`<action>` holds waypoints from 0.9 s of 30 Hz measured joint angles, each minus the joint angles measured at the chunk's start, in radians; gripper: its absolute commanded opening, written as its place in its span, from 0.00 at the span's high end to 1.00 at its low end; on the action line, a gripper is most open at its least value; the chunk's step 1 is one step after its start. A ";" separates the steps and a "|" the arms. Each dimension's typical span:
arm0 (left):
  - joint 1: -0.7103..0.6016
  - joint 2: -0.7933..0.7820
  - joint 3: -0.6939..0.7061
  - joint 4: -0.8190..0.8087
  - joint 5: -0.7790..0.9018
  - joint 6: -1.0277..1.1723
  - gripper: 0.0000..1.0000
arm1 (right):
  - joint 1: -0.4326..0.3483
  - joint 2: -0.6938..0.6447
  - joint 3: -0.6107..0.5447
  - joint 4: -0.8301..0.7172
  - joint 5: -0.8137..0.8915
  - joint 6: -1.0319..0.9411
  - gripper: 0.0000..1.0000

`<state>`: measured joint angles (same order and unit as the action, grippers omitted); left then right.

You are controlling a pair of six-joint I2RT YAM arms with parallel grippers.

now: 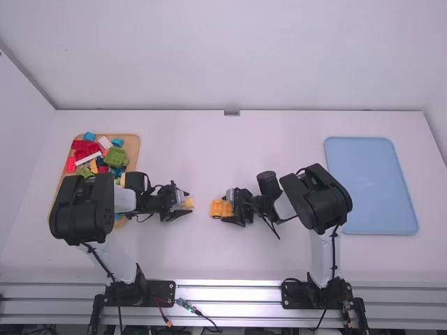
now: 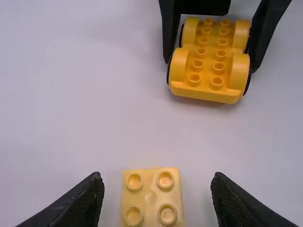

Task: Assemble lego blocks to make yellow taxi

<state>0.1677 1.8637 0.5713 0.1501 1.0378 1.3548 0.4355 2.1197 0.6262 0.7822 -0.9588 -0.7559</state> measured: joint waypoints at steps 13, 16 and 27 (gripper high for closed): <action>-0.002 0.008 0.003 0.013 -0.021 0.000 0.40 | 0.000 0.000 0.000 0.000 0.000 0.013 0.25; -0.002 0.045 0.023 -0.001 -0.020 0.000 0.40 | 0.000 0.000 0.000 0.001 0.000 0.013 0.25; -0.002 0.079 0.088 -0.070 -0.008 0.007 0.59 | 0.000 0.000 0.000 -0.001 0.000 0.013 0.24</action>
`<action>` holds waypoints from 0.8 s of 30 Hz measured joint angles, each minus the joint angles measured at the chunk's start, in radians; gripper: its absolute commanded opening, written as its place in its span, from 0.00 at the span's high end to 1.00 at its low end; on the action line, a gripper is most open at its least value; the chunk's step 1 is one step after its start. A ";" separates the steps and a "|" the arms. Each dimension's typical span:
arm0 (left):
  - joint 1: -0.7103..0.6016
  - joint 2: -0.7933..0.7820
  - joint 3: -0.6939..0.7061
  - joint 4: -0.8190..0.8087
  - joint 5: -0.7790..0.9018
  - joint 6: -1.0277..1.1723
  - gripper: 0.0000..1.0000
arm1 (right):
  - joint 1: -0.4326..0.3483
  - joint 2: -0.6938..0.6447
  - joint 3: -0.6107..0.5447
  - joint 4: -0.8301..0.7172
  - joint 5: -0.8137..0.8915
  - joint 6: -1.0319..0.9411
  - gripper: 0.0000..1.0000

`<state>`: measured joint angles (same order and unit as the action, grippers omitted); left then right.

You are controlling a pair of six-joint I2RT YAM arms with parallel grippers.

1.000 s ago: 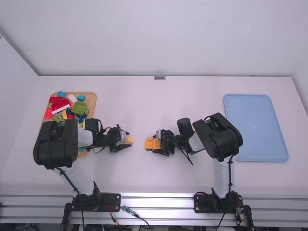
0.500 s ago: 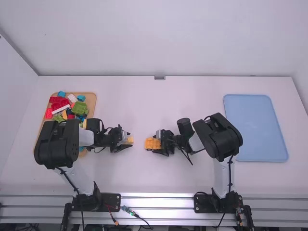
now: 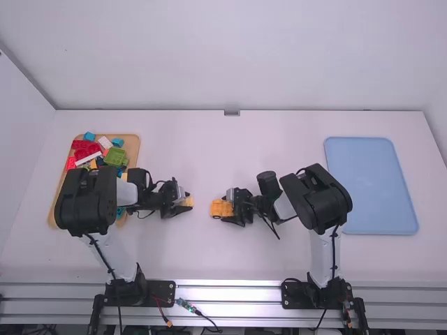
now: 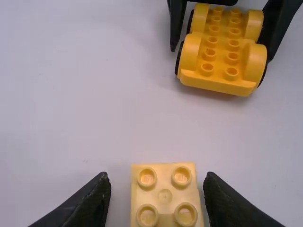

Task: Assemble lego blocks to make yellow taxi

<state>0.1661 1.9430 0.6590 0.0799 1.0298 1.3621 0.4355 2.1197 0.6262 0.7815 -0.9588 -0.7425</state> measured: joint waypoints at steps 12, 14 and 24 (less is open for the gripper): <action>0.000 0.000 -0.045 0.095 0.018 0.000 0.73 | 0.000 0.000 0.000 0.001 0.000 0.002 0.24; 0.000 0.000 -0.041 0.069 0.031 -0.011 0.78 | 0.000 0.000 0.000 0.000 0.000 0.004 0.25; -0.036 0.000 0.043 -0.035 0.048 -0.031 0.97 | 0.000 0.000 0.000 -0.006 0.000 -0.014 0.38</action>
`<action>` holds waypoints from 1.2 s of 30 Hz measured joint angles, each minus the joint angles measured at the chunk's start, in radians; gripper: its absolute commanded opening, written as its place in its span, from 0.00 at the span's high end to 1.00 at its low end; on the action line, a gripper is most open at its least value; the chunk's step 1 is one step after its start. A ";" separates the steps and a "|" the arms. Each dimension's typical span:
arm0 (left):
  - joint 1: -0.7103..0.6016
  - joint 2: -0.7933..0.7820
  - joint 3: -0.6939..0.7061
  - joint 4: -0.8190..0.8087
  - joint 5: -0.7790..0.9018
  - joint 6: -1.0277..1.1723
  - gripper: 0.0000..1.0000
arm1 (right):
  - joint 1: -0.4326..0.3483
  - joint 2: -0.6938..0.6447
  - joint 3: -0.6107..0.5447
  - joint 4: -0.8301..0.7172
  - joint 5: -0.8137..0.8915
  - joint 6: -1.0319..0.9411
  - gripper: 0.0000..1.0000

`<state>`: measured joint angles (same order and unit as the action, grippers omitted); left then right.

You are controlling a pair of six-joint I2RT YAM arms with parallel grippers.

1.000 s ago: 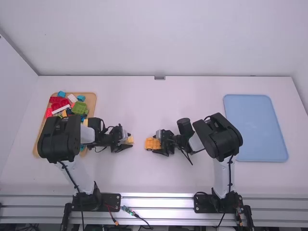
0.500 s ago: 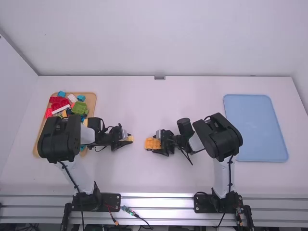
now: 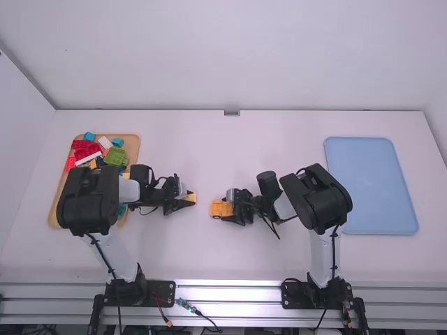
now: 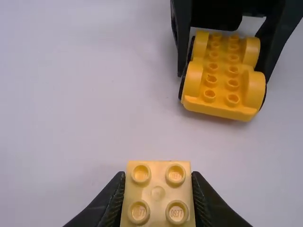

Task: Assemble lego blocks to make yellow taxi

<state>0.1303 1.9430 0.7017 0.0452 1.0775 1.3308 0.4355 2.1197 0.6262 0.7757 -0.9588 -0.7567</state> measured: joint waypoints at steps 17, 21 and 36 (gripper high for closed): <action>-0.131 -0.142 -0.087 0.153 -0.017 -0.095 0.98 | 0.000 0.000 0.000 0.004 0.000 -0.032 0.45; -0.193 -0.154 -0.100 0.193 -0.047 -0.143 0.98 | 0.000 0.000 0.000 0.001 -0.001 -0.032 0.45; -0.292 -0.154 -0.102 0.261 -0.055 -0.211 0.98 | 0.000 0.000 0.003 0.000 0.000 -0.032 0.45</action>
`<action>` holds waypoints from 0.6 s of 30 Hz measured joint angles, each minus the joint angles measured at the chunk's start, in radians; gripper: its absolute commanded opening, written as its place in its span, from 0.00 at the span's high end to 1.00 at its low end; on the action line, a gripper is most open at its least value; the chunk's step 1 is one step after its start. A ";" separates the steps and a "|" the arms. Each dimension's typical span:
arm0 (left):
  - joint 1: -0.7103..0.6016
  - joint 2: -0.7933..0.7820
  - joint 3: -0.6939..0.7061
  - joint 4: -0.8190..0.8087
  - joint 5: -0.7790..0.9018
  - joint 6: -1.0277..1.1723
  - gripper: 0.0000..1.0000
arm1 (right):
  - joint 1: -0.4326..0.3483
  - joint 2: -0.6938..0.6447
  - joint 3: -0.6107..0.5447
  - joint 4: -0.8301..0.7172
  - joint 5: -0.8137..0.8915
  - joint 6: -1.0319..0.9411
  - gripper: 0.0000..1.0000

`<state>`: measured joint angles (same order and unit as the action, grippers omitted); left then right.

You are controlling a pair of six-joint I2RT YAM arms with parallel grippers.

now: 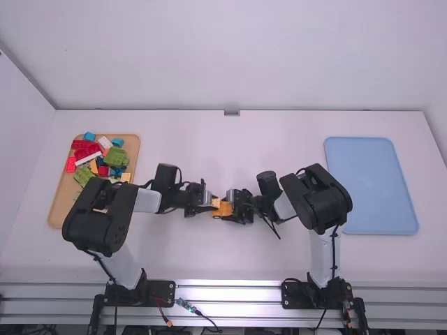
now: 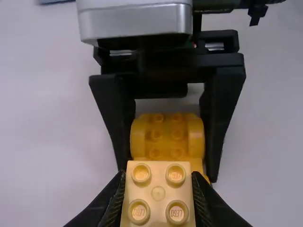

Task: Assemble lego blocks to make yellow taxi

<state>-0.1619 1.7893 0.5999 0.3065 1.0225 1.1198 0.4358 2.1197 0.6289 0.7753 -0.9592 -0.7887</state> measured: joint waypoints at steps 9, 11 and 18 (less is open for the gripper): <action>0.000 0.002 -0.028 0.045 0.014 -0.001 0.98 | 0.017 0.000 0.005 -0.001 0.001 -0.001 0.45; 0.000 0.002 -0.028 0.046 0.014 -0.005 0.98 | 0.027 0.000 0.012 0.000 0.001 0.000 0.45; 0.000 0.002 -0.028 0.047 0.013 -0.025 0.98 | 0.034 0.000 0.015 0.006 0.001 -0.003 0.45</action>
<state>-0.1619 1.7916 0.5720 0.3531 1.0359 1.0950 0.4702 2.1197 0.6441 0.7815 -0.9585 -0.7918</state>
